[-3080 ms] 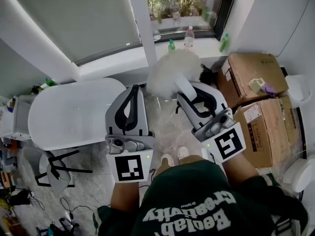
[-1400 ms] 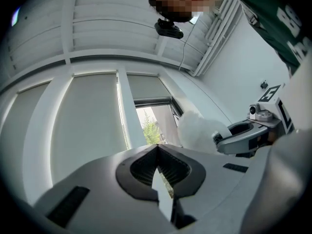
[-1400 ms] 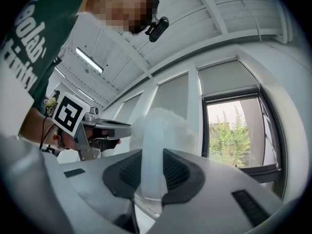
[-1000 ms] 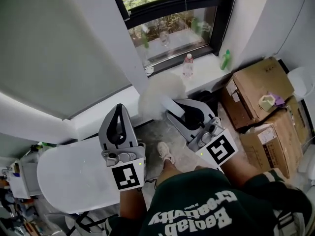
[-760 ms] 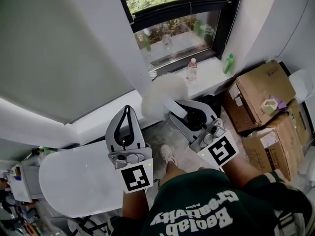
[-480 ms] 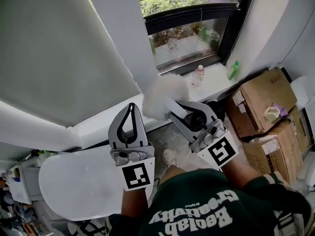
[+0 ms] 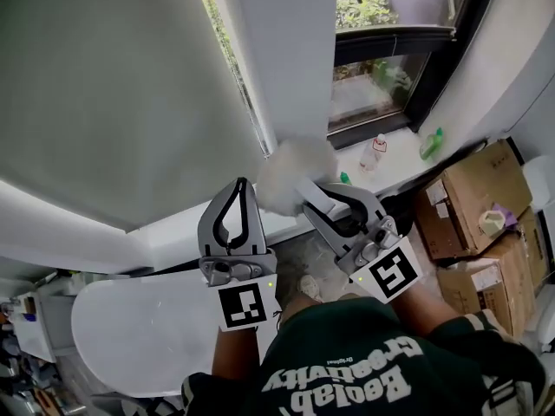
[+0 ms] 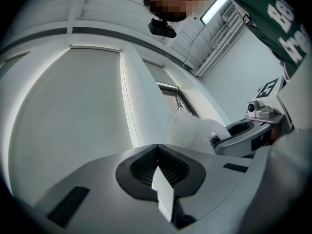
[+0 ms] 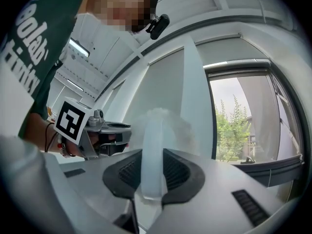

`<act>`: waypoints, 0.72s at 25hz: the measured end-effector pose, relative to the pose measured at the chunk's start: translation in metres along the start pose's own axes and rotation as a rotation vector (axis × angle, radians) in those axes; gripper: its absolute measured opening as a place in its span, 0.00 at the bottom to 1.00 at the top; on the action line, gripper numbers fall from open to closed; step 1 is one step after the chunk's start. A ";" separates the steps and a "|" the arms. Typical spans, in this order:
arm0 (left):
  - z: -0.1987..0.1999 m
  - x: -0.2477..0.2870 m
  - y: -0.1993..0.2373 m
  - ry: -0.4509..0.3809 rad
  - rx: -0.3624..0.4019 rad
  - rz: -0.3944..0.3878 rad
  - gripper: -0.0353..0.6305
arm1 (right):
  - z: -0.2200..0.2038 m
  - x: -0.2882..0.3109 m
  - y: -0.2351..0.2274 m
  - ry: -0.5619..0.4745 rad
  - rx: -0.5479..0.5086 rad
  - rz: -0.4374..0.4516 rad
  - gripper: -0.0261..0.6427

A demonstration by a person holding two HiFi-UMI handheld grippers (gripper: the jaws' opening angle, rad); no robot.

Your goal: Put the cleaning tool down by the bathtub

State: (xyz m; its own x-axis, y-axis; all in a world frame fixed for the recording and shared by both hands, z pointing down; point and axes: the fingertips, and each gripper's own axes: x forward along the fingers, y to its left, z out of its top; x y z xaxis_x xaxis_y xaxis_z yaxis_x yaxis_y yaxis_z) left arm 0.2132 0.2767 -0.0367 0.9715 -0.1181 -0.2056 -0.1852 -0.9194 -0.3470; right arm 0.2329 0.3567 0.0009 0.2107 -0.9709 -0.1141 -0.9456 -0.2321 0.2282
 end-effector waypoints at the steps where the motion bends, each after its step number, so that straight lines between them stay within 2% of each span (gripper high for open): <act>1: -0.003 0.002 0.007 0.001 -0.003 0.004 0.06 | -0.001 0.007 0.002 0.002 -0.002 0.005 0.18; 7: -0.033 0.017 0.056 0.028 -0.018 0.020 0.06 | -0.011 0.063 0.012 0.025 0.029 0.045 0.18; 18: -0.046 0.022 0.064 0.050 -0.003 0.083 0.06 | -0.020 0.067 0.018 -0.025 0.019 0.123 0.18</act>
State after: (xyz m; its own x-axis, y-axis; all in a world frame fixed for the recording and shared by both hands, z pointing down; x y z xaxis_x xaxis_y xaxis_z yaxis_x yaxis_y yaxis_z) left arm 0.2298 0.1978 -0.0217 0.9590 -0.2128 -0.1873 -0.2653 -0.9068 -0.3277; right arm 0.2346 0.2865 0.0172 0.0867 -0.9900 -0.1108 -0.9685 -0.1098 0.2234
